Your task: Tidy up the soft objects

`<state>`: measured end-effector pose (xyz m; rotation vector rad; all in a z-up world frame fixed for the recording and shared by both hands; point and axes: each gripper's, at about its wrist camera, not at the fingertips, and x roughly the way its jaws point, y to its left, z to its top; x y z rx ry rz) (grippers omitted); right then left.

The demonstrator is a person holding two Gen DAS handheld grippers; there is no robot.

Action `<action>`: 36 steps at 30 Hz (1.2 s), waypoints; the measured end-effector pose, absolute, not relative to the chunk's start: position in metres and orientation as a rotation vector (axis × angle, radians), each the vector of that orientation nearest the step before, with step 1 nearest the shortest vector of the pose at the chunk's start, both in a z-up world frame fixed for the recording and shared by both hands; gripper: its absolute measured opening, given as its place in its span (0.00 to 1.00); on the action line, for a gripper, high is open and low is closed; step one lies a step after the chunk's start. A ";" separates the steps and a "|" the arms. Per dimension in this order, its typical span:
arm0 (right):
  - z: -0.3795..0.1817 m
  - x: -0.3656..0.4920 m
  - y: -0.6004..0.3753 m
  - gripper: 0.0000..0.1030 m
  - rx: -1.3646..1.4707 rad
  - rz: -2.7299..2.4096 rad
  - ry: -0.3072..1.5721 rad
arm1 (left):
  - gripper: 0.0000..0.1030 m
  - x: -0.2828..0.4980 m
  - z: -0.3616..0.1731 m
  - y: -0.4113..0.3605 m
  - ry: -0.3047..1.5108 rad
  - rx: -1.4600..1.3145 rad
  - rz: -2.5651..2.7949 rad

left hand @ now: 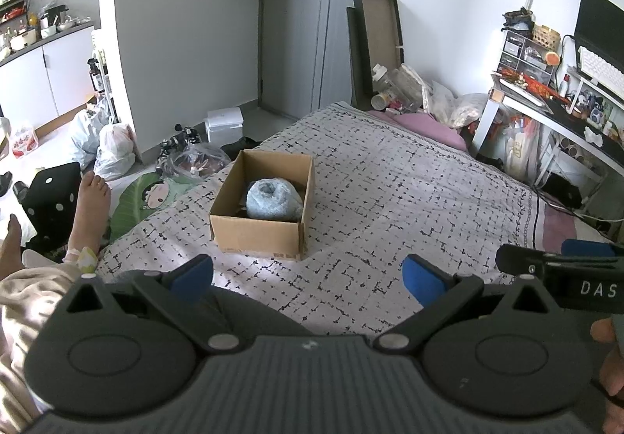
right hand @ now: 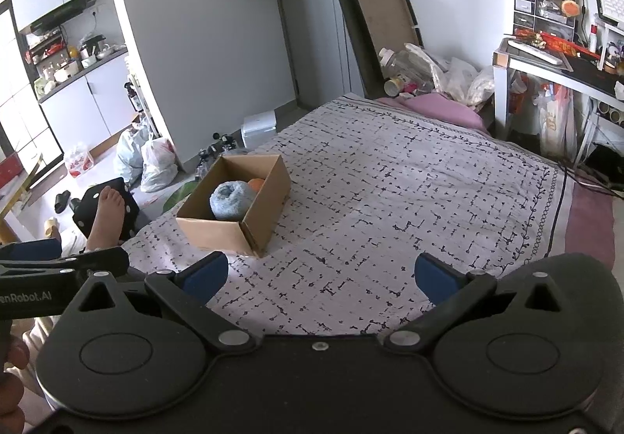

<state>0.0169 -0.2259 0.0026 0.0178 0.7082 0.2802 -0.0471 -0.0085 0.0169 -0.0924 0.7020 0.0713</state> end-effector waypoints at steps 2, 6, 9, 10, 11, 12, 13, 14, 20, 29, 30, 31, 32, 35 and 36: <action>0.002 0.017 -0.226 1.00 0.016 0.280 0.710 | 1.00 -0.047 0.017 -0.008 0.703 -0.091 0.073; 0.003 0.017 -0.225 1.00 0.013 0.276 0.711 | 1.00 -0.047 0.017 -0.009 0.705 -0.097 0.072; 0.003 0.017 -0.224 1.00 0.005 0.274 0.709 | 1.00 -0.049 0.016 -0.007 0.702 -0.102 0.074; 0.003 0.017 -0.224 1.00 0.003 0.274 0.709 | 1.00 -0.049 0.016 -0.007 0.701 -0.103 0.075; 0.002 0.017 -0.224 1.00 0.000 0.275 0.709 | 1.00 -0.049 0.016 -0.006 0.702 -0.104 0.076; 0.002 0.016 -0.224 1.00 -0.002 0.275 0.711 | 1.00 -0.049 0.016 -0.006 0.702 -0.106 0.078; 0.002 0.017 -0.224 1.00 -0.003 0.274 0.713 | 1.00 -0.050 0.016 -0.006 0.703 -0.107 0.079; 0.002 0.017 -0.224 1.00 -0.003 0.274 0.714 | 1.00 -0.049 0.016 -0.006 0.703 -0.107 0.078; 0.002 0.017 -0.224 1.00 -0.007 0.273 0.713 | 1.00 -0.049 0.015 -0.005 0.711 -0.107 0.078; 0.001 0.017 -0.223 1.00 -0.015 0.280 0.717 | 1.00 -0.049 0.014 -0.001 0.712 -0.109 0.075; 0.001 0.018 -0.223 1.00 -0.015 0.280 0.717 | 1.00 -0.049 0.013 0.000 0.713 -0.108 0.073; 0.001 0.018 -0.223 1.00 -0.016 0.280 0.718 | 0.99 -0.049 0.013 0.000 0.714 -0.107 0.075; 0.001 0.018 -0.222 1.00 -0.017 0.279 0.719 | 1.00 -0.049 0.013 0.000 0.714 -0.107 0.078; -0.001 0.020 -0.222 1.00 -0.015 0.280 0.722 | 1.00 -0.048 0.011 0.003 0.716 -0.114 0.082; -0.001 0.020 -0.222 1.00 -0.013 0.281 0.723 | 1.00 -0.047 0.010 0.004 0.717 -0.115 0.084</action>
